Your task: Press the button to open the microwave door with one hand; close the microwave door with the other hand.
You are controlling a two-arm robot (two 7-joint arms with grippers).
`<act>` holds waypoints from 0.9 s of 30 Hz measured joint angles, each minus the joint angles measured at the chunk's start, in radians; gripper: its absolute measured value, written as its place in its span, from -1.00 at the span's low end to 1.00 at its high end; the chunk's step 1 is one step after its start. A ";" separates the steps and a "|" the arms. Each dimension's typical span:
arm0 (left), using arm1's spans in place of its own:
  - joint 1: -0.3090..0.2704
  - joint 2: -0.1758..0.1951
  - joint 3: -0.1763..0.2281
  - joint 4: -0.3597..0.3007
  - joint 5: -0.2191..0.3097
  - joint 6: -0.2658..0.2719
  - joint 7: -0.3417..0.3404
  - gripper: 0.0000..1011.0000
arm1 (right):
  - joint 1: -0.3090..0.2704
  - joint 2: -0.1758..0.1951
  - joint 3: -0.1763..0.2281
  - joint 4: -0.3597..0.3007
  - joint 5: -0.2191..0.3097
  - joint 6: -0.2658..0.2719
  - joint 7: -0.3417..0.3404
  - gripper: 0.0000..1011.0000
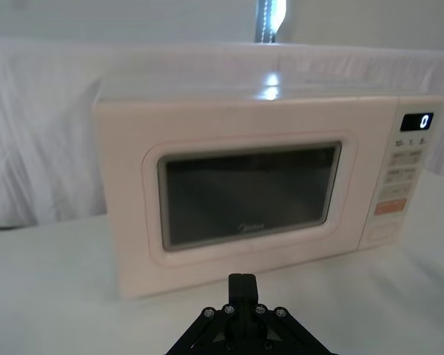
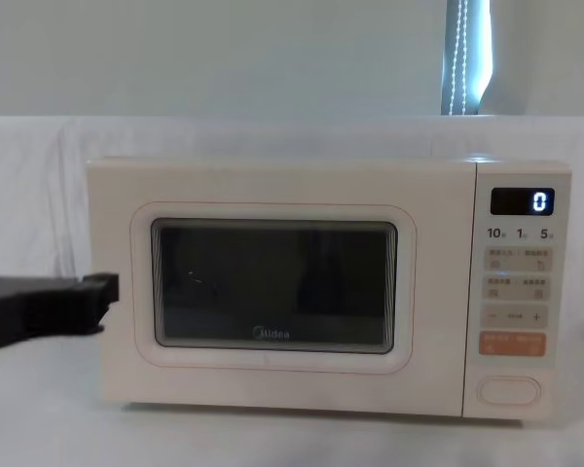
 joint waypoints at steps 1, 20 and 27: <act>0.004 0.000 -0.001 0.001 -0.002 -0.002 0.001 -1.00 | 0.000 0.000 0.000 0.000 0.000 0.000 0.000 0.98; 0.107 -0.011 -0.040 0.033 -0.007 -0.097 0.042 -0.86 | 0.000 0.000 0.000 0.000 0.000 0.000 0.000 0.98; 0.116 -0.045 -0.052 0.065 0.011 -0.134 0.072 -0.49 | 0.000 0.000 0.000 0.000 0.000 0.000 0.000 0.98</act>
